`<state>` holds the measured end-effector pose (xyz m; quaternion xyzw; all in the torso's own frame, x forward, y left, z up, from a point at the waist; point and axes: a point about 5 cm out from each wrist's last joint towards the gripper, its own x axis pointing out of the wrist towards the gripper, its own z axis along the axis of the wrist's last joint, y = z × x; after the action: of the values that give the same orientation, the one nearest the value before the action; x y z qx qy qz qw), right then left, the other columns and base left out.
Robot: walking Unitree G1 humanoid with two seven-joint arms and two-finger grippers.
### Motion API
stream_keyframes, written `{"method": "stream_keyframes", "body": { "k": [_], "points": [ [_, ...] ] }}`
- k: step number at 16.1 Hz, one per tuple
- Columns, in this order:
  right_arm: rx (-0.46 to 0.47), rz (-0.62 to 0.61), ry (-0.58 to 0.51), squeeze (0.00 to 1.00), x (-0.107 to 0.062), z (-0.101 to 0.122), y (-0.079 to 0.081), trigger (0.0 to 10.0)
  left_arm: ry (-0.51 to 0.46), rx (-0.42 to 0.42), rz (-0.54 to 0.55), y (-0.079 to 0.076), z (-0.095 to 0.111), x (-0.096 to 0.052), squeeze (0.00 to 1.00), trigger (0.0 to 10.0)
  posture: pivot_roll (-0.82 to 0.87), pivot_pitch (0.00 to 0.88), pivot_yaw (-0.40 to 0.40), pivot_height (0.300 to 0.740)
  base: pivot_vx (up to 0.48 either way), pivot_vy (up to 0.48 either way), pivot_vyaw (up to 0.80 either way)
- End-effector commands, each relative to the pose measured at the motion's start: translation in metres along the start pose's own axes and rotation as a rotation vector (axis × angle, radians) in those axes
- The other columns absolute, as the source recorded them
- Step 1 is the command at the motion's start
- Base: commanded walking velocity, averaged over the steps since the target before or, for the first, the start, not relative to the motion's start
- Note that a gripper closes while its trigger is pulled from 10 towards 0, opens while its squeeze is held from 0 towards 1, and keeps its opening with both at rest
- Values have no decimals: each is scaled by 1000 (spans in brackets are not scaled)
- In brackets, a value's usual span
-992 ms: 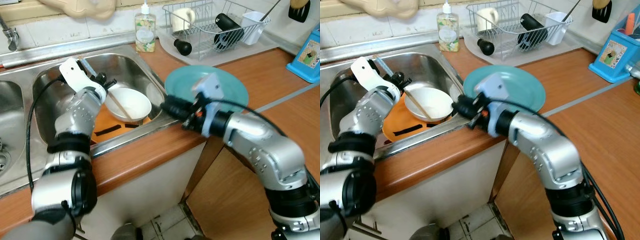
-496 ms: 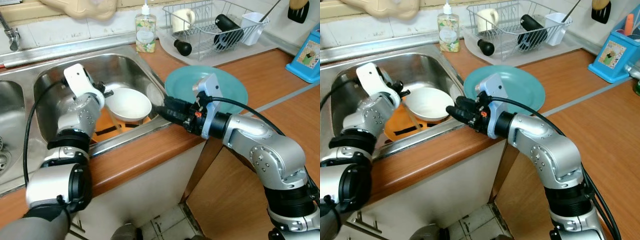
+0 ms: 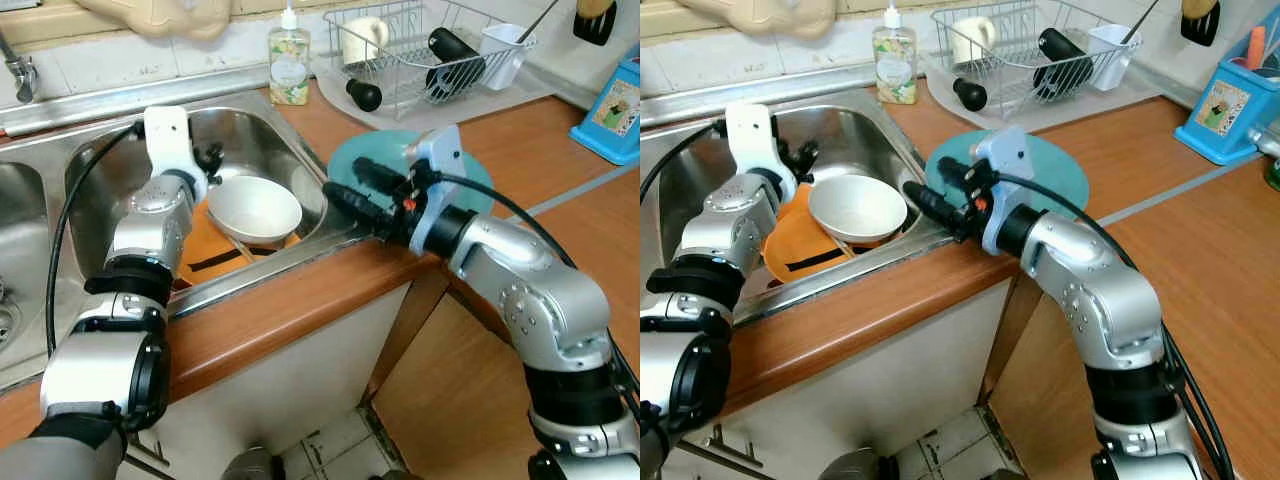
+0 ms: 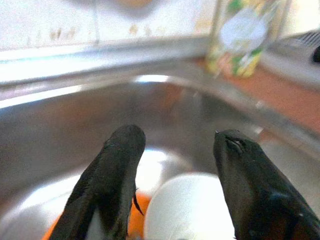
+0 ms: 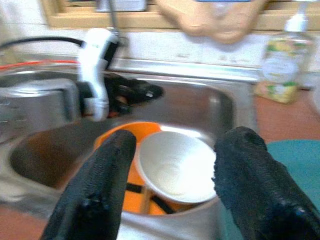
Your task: Kitchen organization
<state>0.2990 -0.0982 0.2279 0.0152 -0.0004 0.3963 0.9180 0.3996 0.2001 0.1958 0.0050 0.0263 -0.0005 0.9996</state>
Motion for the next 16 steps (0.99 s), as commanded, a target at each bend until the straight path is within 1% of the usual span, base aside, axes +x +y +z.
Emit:
{"method": "stream_keyframes", "body": {
  "k": [1,2,3,4,5,6,7,8,9,10,11,12,13,14,15,16],
  "points": [
    [-44,-71,-26,1000,-1,7,-9,10000,-47,16,-38,-4,9,-1,545,10000,-71,26,27,740,0,0,0],
    [-57,-143,-27,1000,-1,7,-19,10000,-106,24,-105,-12,17,-4,361,10000,-71,27,29,740,0,0,0],
    [-66,-257,-16,1000,-3,7,-33,10000,-157,29,-182,-21,22,-9,165,10000,-71,28,27,740,0,0,0],
    [-93,-352,10,1000,-6,7,-44,10000,-183,35,-241,-28,24,-14,63,10000,-71,27,27,740,0,0,0],
    [-54,-412,74,1000,-10,3,-56,10000,-210,27,-310,-35,24,-23,0,10000,-73,29,26,740,0,0,0],
    [-34,-437,78,929,-12,3,-61,10000,-223,31,-339,-39,24,-28,0,10000,-73,29,25,740,0,0,0],
    [-1,-497,95,0,-15,1,-70,10000,-232,41,-381,-43,23,-34,0,10000,-73,30,22,740,0,0,0],
    [68,-692,136,0,-29,-5,-97,10000,-245,54,-509,-56,18,-53,0,10000,-72,30,15,740,0,0,0],
    [116,-741,146,0,-35,-8,-105,10000,-247,54,-563,-61,16,-62,0,10000,-70,31,14,740,0,0,0],
    [144,-752,148,0,-37,-9,-108,10000,-247,53,-584,-63,15,-65,0,10000,-70,31,14,740,0,0,0],
    [214,-775,167,0,-42,-13,-112,10000,-248,46,-635,-67,14,-73,0,10000,-74,32,16,740,0,0,0],
    [233,-776,170,0,-43,-14,-113,10000,-249,42,-649,-68,14,-76,0,10000,-74,32,16,740,0,0,0],
    [294,-779,177,0,-45,-18,-114,10000,-242,36,-695,-72,13,-84,0,10000,-77,34,17,740,0,0,0],
    [375,-773,174,0,-47,-25,-115,10000,-207,31,-783,-77,8,-97,0,10000,-76,34,15,740,0,0,0],
    [410,-766,173,0,-47,-28,-114,8863,-189,38,-811,-78,5,-101,0,10000,-76,35,15,740,0,0,0],
    [466,-753,172,0,-47,-33,-112,2784,-157,61,-852,-79,1,-106,0,10000,-75,36,15,740,0,0,0]
  ]
}}
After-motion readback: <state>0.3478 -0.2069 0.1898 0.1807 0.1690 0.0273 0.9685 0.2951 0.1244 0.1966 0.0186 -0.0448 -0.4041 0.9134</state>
